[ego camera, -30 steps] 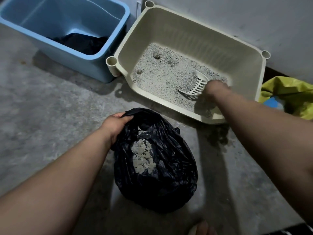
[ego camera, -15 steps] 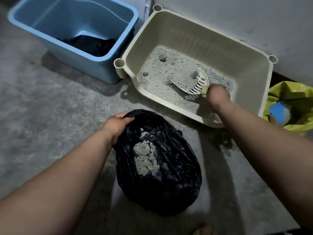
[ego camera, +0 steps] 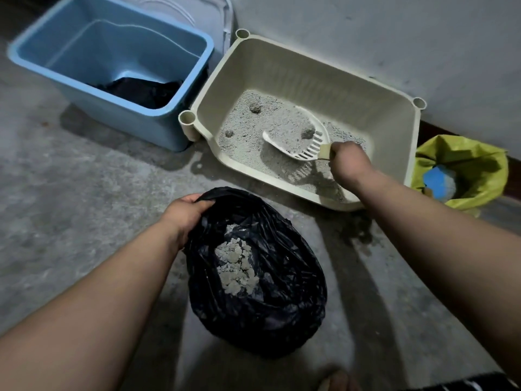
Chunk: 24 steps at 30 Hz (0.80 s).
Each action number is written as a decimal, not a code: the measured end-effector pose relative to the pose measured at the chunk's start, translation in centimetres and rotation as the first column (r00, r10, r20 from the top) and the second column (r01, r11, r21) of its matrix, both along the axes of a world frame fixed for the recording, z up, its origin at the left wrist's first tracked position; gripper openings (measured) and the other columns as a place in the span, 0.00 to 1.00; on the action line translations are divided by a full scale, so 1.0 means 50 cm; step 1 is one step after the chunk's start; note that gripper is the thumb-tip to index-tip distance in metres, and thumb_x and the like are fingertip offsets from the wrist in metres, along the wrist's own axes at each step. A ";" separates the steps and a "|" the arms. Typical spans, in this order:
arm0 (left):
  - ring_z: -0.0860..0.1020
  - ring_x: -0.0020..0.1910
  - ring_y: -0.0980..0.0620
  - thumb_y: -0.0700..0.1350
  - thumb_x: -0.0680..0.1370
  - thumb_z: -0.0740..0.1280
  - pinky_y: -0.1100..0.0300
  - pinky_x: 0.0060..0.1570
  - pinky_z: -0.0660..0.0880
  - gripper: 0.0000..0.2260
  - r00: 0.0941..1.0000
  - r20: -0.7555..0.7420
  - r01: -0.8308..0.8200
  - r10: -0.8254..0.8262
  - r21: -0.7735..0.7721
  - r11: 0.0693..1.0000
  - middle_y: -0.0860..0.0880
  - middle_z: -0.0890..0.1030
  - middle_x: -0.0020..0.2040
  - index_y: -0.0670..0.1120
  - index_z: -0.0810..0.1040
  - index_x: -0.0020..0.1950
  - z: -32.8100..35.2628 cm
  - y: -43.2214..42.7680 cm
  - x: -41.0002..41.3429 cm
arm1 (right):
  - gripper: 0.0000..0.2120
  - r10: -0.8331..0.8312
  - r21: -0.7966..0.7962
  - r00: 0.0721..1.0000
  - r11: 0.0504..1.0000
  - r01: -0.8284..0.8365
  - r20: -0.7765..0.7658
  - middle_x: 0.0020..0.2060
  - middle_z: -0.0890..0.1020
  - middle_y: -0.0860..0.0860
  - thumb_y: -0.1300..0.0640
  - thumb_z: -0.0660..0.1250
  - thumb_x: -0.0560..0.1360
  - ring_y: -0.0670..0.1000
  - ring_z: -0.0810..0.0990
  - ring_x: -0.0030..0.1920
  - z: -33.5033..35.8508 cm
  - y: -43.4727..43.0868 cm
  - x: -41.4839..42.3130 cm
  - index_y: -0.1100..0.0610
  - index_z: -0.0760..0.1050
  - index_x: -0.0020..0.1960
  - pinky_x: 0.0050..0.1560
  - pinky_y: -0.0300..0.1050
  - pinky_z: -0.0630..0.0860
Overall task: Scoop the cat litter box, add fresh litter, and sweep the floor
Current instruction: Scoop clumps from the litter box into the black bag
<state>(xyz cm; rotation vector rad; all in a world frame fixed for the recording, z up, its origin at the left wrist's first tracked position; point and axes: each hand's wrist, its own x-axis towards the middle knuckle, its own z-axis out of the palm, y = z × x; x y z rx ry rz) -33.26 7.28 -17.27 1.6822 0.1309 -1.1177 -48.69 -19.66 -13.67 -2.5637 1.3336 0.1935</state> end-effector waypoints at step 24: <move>0.76 0.19 0.57 0.37 0.77 0.64 0.68 0.20 0.73 0.06 0.999 0.026 -0.028 0.028 0.012 1.000 0.51 0.79 0.22 0.45 0.77 0.43 0.032 0.004 -0.002 | 0.07 0.205 0.036 0.977 0.978 -0.207 0.050 0.41 0.78 0.57 0.67 0.62 0.73 0.55 0.72 0.40 0.023 0.051 -0.007 0.60 0.77 0.47 0.39 0.42 0.62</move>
